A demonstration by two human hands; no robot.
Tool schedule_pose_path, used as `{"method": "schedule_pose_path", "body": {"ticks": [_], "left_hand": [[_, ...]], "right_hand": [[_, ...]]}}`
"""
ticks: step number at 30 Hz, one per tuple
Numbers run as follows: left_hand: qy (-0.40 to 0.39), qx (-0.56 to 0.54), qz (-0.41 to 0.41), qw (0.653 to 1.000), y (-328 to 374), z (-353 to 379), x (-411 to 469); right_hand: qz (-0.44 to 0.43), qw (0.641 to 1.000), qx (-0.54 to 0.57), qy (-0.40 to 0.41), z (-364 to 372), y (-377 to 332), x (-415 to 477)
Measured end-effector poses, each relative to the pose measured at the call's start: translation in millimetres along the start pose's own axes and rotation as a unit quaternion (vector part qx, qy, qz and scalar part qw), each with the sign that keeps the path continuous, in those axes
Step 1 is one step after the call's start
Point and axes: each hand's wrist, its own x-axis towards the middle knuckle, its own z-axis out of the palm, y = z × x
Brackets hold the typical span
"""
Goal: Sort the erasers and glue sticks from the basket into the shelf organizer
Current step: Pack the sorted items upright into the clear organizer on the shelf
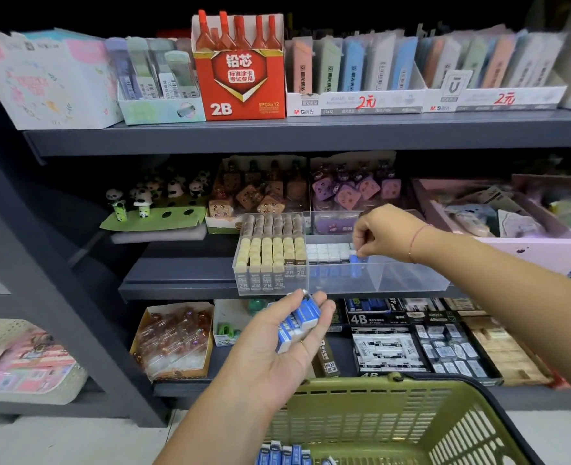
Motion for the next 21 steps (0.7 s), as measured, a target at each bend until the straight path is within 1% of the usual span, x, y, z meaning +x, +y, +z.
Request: {"method": "schedule_pose_path", "body": {"ticks": [6, 15, 21], "left_hand": [[-0.005, 0.004, 0.004, 1.0, 1.0, -1.4, 0.8], [-0.006, 0.005, 0.001, 1.0, -1.3, -1.6, 4.4], [-0.001, 0.004, 0.008, 1.0, -0.5, -1.6, 4.8]], "right_hand": [[-0.021, 1.0, -0.016, -0.01, 12.0, 6.8, 1.1], [-0.027, 1.0, 0.016, 0.002, 18.4, 9.5, 1.9], [-0.015, 0.999, 0.018, -0.034, 12.7, 9.0, 4.2]]}}
